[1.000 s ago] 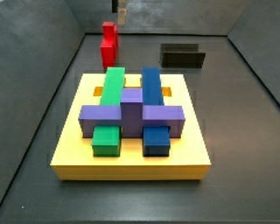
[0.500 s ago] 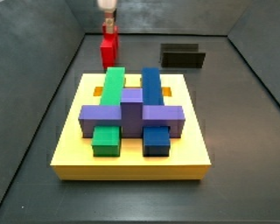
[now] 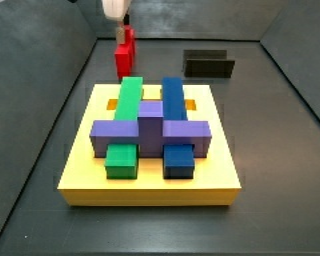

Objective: Pick up the red object. Move up. Move to above the board. Insert the red object.
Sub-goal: Pick up the red object.

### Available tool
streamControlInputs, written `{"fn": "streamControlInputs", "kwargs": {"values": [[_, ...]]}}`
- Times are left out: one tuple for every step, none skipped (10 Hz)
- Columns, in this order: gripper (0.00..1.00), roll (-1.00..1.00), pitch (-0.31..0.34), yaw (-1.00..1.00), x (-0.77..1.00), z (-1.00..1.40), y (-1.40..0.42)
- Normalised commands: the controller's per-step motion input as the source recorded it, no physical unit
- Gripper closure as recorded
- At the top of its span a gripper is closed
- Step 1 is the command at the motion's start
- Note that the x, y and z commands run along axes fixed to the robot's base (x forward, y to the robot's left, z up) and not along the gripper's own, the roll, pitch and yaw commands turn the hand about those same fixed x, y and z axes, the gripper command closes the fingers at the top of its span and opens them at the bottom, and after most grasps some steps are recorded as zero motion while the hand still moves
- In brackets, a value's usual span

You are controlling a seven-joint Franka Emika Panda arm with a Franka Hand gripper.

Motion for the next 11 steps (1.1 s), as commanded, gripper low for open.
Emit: {"fn": "streamControlInputs", "kwargs": {"values": [[0.0, 0.06, 0.0, 0.05, 0.07, -0.02, 0.0], [0.0, 0.06, 0.0, 0.0, 0.0, 0.0, 0.0], [0.0, 0.0, 0.0, 0.0, 0.0, 0.0, 0.0], [1.0, 0.0, 0.0, 0.0, 0.0, 0.0, 0.0], [1.0, 0.0, 0.0, 0.0, 0.0, 0.0, 0.0], [1.0, 0.0, 0.0, 0.0, 0.0, 0.0, 0.0], [1.0, 0.0, 0.0, 0.0, 0.0, 0.0, 0.0], [1.0, 0.0, 0.0, 0.0, 0.0, 0.0, 0.0], [1.0, 0.0, 0.0, 0.0, 0.0, 0.0, 0.0], [1.0, 0.0, 0.0, 0.0, 0.0, 0.0, 0.0], [1.0, 0.0, 0.0, 0.0, 0.0, 0.0, 0.0]]}}
